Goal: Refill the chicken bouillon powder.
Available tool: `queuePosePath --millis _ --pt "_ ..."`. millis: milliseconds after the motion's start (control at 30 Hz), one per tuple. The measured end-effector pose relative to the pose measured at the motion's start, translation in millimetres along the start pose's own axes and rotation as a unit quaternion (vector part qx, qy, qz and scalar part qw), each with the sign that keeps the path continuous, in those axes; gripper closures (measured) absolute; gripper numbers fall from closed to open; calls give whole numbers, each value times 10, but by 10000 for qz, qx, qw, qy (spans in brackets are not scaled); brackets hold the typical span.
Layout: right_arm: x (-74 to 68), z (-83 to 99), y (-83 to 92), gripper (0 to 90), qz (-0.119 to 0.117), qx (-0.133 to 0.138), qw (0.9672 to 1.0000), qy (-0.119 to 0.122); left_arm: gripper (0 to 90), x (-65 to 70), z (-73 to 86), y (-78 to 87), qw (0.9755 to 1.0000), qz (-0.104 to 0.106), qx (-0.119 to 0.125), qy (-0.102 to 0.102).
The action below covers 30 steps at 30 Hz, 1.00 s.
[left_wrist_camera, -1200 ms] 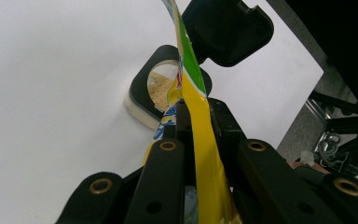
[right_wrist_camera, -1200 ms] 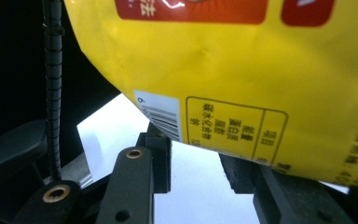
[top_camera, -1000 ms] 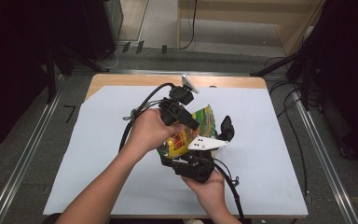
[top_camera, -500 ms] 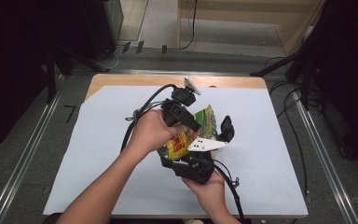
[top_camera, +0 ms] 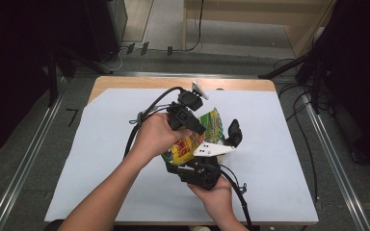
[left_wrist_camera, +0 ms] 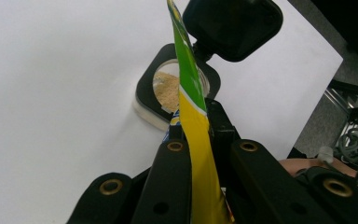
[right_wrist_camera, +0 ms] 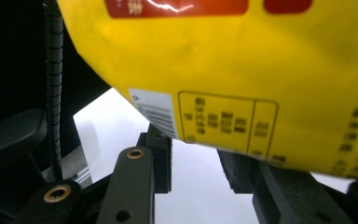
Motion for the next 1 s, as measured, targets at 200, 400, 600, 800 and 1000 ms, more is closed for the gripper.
queuePosePath --millis 200,400,600,800,1000 --pt "14 -16 36 704 -16 81 9999 -58 900 -52 -31 50 9999 -89 121 56" --pt "21 -22 54 718 63 34 9999 -122 900 -50 -78 15 9998 -188 70 67" --pt "32 -25 69 718 95 58 9998 -193 899 -59 -99 12 9997 -196 112 111" --pt "34 -20 55 715 120 24 9997 -230 897 -50 -103 -21 9996 -232 76 102" --pt "13 -55 68 703 188 15 9997 -164 894 -29 -129 -41 9999 -47 -7 133"
Point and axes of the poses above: each handheld gripper's, and its own axes: y roughly backward along the jaws, z roughly out of its underside, x roughly to its right, the point moved 2 cm from there along -y, roughly forward along the jaws, and after that the axes turned 9 degrees about -x, right-handed, at the moved point
